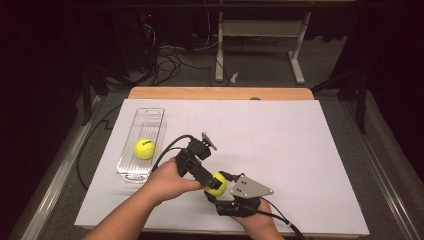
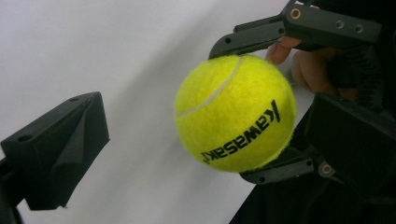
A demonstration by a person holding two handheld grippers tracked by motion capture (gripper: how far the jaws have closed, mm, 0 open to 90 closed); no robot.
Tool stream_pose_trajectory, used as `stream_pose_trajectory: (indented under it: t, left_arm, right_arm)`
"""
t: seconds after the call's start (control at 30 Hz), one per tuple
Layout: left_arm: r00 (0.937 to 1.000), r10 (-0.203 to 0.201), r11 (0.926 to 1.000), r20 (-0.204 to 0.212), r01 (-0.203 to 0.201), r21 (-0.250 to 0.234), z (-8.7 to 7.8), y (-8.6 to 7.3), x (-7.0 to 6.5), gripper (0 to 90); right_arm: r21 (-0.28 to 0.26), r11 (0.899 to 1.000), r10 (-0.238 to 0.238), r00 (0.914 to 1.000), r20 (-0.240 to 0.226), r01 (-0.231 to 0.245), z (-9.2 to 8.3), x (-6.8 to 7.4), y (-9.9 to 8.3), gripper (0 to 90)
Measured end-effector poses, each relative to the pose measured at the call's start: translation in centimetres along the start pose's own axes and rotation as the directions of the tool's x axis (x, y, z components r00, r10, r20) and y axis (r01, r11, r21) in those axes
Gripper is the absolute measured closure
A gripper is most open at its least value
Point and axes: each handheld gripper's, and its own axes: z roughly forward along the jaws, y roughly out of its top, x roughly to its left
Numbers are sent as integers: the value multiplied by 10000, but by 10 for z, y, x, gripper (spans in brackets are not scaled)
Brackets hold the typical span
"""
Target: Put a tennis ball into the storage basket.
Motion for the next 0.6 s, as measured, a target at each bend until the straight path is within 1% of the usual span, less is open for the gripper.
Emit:
stream_pose_trajectory:
  t: [0.3, 0.6]
  left_arm:
    - [9999, 15, 9999, 113, -17, 161, 10, 4, -4, 14]
    - [9999, -3, 9995, 160, -2, 315, 19, 5, -4, 30]
  right_arm:
    - [-79, 10000, 36, 10000, 60, -36, -1, 0, 1, 275]
    - [-154, 9999, 3, 10000, 71, -2, -2, -1, 2, 275]
